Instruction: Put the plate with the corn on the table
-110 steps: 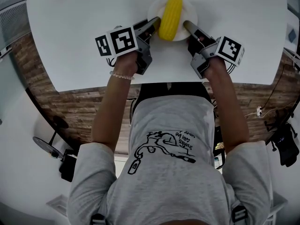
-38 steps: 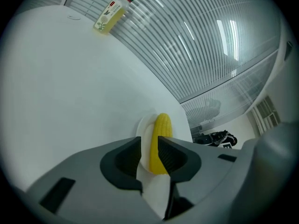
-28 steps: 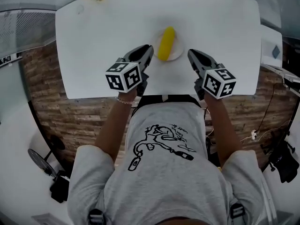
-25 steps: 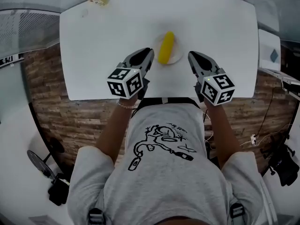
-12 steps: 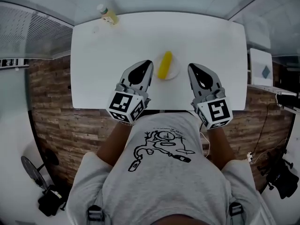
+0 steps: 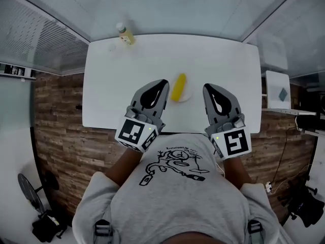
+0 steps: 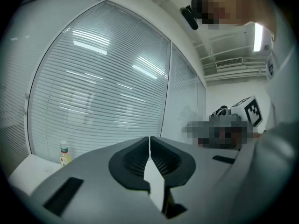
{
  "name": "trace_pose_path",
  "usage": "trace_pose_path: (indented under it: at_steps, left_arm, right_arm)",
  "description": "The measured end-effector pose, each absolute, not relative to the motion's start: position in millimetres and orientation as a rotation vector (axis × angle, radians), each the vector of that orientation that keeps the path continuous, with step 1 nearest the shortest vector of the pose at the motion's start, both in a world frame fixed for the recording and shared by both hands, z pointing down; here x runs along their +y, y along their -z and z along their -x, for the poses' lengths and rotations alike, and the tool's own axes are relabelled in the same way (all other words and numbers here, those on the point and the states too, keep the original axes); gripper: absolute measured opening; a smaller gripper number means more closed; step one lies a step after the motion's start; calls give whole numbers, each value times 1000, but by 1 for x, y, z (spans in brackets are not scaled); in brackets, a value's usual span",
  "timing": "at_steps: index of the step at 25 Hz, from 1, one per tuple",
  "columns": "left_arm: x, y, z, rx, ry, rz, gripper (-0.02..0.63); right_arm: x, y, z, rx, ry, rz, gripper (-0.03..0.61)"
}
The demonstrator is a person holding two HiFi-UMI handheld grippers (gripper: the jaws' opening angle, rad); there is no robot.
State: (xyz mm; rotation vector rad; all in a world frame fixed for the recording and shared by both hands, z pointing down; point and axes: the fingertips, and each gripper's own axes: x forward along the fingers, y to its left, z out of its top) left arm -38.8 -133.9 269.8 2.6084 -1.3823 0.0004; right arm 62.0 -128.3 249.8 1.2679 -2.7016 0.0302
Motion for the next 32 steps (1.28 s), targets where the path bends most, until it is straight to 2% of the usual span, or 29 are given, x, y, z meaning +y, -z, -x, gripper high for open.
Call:
trace_pose_path:
  at_steps: [15,32]
  left_arm:
    - [-119,-217,30,-1366,31,-2705,25]
    - [-126,-208,25,-1348,37,-2719,25]
  right_arm:
    - [-113,-196,-54,-2781,-6,-1269,5]
    - [-116,-191,-60,-2758,8,-1263,3]
